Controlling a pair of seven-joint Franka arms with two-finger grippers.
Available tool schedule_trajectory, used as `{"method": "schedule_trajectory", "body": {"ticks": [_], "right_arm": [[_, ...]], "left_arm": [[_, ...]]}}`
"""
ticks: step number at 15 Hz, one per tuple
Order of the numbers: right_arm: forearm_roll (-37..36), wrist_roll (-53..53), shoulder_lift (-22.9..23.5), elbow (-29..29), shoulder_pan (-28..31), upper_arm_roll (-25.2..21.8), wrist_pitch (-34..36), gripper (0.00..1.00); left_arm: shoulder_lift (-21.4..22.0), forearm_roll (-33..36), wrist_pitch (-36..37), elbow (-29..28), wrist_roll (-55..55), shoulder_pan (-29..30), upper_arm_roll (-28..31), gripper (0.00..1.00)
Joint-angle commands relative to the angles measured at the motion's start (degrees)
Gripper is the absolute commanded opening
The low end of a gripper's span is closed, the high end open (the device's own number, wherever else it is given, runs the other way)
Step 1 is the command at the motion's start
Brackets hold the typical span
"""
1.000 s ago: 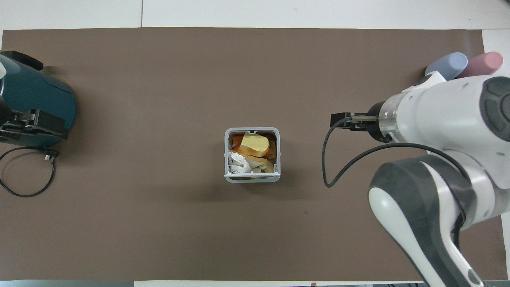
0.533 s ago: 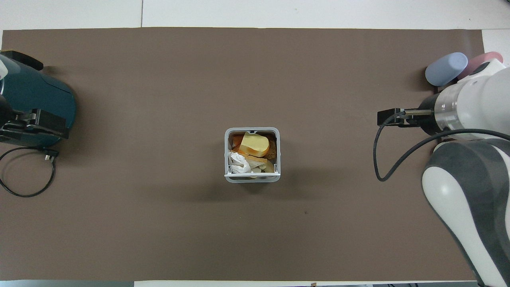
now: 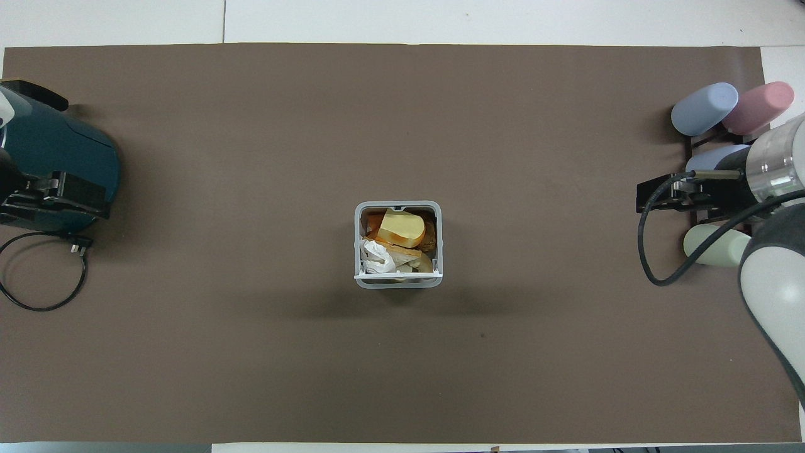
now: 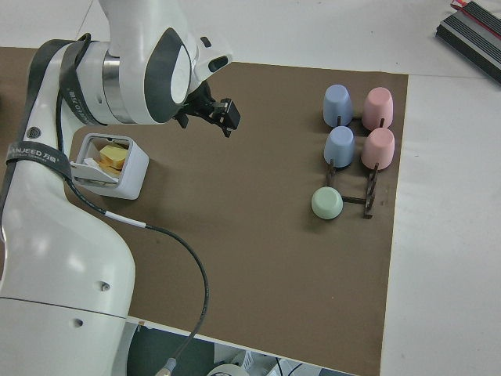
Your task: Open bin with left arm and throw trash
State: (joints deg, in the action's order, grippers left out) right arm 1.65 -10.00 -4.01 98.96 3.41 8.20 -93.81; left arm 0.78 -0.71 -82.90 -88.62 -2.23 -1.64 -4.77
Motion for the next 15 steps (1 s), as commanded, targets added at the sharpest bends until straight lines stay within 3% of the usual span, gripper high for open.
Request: {"method": "schedule_trajectory", "body": {"ticks": [1,7,15], "right_arm": [[-3.1,3.1,1.7,-3.1,-0.2,0.6,2.8,1.00],[-2.5,3.7,2.8,-5.4,-3.3,-3.4,6.4,1.00],[-2.2,3.3,2.1,-4.7,-3.1,-3.8,5.8,1.00]], "left_arm": [[0.7,0.8,-1.0,-1.0,-0.5,1.0,-0.9,1.00],[0.6,0.8,-1.0,-0.9,-0.5,0.9,-0.9,1.00],[0.6,0.8,-1.1,-1.0,-0.5,0.8,-0.9,1.00]]}}
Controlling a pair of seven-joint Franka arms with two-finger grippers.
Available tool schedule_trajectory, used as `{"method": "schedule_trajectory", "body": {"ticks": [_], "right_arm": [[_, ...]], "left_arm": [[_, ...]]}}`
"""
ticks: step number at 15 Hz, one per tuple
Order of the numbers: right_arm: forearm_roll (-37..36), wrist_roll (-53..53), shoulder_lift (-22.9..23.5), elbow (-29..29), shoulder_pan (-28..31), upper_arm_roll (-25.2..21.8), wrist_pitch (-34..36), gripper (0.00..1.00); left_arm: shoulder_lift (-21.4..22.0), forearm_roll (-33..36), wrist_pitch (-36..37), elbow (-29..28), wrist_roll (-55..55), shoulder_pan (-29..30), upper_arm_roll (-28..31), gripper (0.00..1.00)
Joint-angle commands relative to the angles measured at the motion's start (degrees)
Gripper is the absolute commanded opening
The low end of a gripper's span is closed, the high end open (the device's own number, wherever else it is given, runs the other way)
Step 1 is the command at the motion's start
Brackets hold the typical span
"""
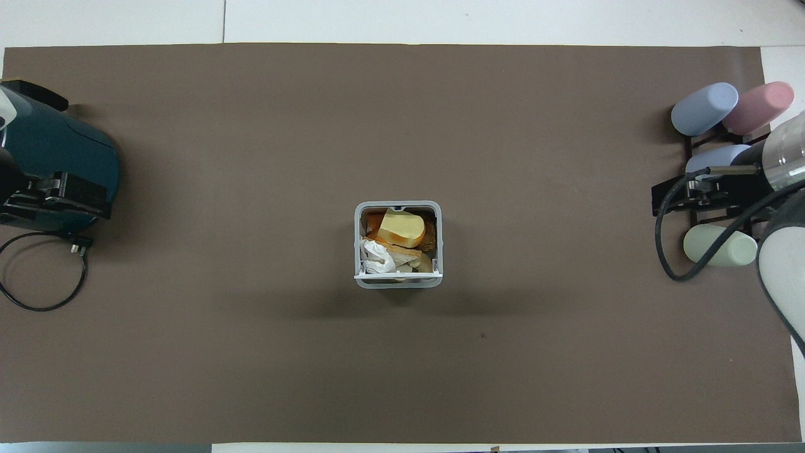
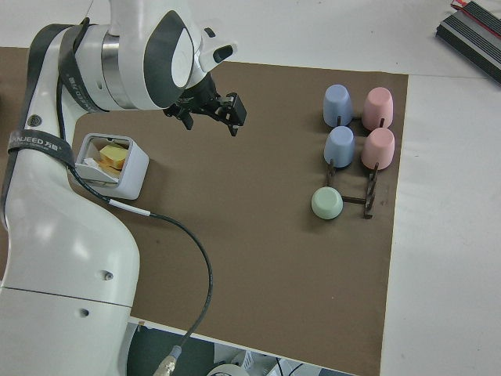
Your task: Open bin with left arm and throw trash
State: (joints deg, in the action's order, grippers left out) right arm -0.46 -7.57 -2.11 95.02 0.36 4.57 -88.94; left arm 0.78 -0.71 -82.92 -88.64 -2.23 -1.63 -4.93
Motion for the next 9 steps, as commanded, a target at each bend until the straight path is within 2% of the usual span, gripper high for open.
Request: {"method": "schedule_trajectory", "body": {"ticks": [1,9], "right_arm": [[-0.1,1.1,0.2,-0.7,0.2,-0.2,1.0,1.00],[-0.1,0.8,0.2,-0.6,0.6,-0.2,1.0,1.00]], "left_arm": [[0.6,0.8,-1.0,-1.0,-0.5,0.8,-0.8,1.00],[0.7,0.8,-1.0,-0.9,-0.5,0.7,-0.8,1.00]]}}
